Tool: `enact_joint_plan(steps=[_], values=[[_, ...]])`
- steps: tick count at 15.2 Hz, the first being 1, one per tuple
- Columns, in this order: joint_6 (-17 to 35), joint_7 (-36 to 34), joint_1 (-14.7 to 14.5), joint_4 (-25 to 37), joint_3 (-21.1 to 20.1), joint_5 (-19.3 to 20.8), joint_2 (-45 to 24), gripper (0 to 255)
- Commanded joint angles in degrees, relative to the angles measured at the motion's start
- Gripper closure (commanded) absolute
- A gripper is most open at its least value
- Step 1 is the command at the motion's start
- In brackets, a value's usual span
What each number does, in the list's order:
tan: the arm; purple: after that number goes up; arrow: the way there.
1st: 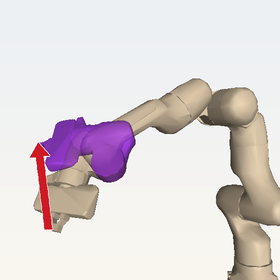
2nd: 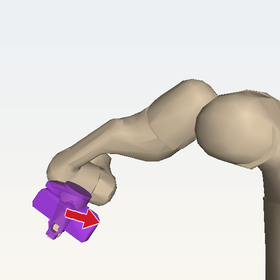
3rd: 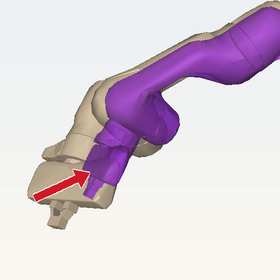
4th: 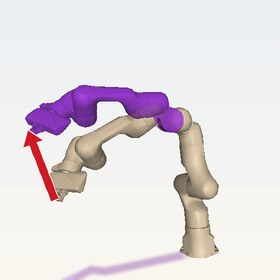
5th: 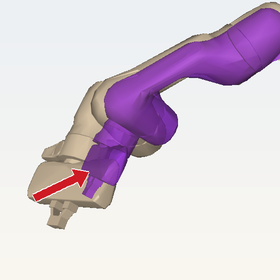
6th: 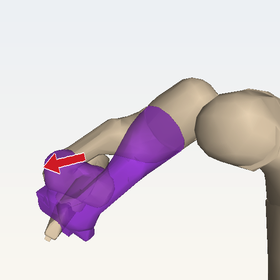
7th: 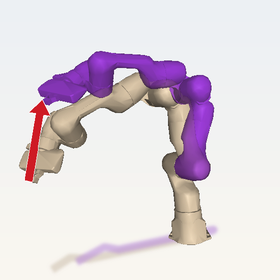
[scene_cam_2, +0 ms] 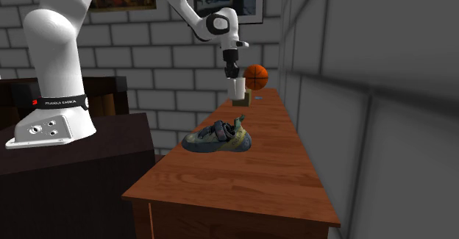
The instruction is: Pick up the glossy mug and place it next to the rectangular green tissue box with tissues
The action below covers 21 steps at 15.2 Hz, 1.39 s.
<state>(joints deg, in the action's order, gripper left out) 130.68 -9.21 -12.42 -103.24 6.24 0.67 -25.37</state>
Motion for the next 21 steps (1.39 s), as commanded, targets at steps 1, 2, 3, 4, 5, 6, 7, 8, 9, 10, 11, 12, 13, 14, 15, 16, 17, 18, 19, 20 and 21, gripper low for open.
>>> enact_joint_plan(steps=[1, 2, 3, 4, 5, 6, 7, 8, 9, 10, 11, 12, 13, 14, 15, 16, 17, 18, 19, 20, 21], values=[[1.3, 0.0, 0.0, -0.5, 0.0, -0.1, -0.8, 255], [1.9, 0.0, 0.1, -0.6, -0.1, -0.1, -1.2, 255], [2.5, 0.0, 0.1, -0.8, -0.1, -0.1, -1.7, 255], [3.1, 0.0, 0.1, -0.9, -0.1, -0.2, -2.1, 255], [3.6, 0.0, 0.1, -1.0, -0.1, -0.2, -2.6, 255], [4.2, 0.0, 0.2, -1.1, -0.2, -0.3, -3.1, 255], [4.8, 0.0, 0.2, -1.2, -0.2, -0.3, -3.6, 255], [5.4, 0.0, 0.2, -1.3, -0.2, -0.3, -4.1, 255], [5.9, 0.0, 0.2, -1.3, -0.3, -0.4, -4.6, 255], [6.5, 0.0, 0.3, -1.4, -0.3, -0.4, -5.1, 255], [6.5, 0.0, 0.3, -1.4, -0.3, -0.4, -5.1, 255], [6.5, 0.0, 0.3, -1.4, -0.3, -0.4, -5.1, 255], [6.5, 0.0, 0.3, -1.4, -0.3, -0.4, -5.1, 255], [6.5, 0.0, 0.3, -1.4, -0.3, -0.4, -5.1, 255], [6.5, 0.0, 0.3, -1.4, -0.3, -0.4, -5.1, 255], [6.5, 0.0, 0.3, -1.4, -0.3, -0.4, -5.1, 255], [6.5, 0.0, 0.3, -1.4, -0.3, -0.4, -5.1, 255], [6.5, 0.0, 0.3, -1.4, -0.3, -0.4, -5.1, 255], [6.5, 0.0, 0.3, -1.4, -0.3, -0.4, -5.1, 0], [6.5, 0.0, 0.3, -1.4, -0.3, -0.4, -5.1, 0], [6.5, 0.0, 0.3, -1.4, -0.3, -0.4, -5.1, 0]])
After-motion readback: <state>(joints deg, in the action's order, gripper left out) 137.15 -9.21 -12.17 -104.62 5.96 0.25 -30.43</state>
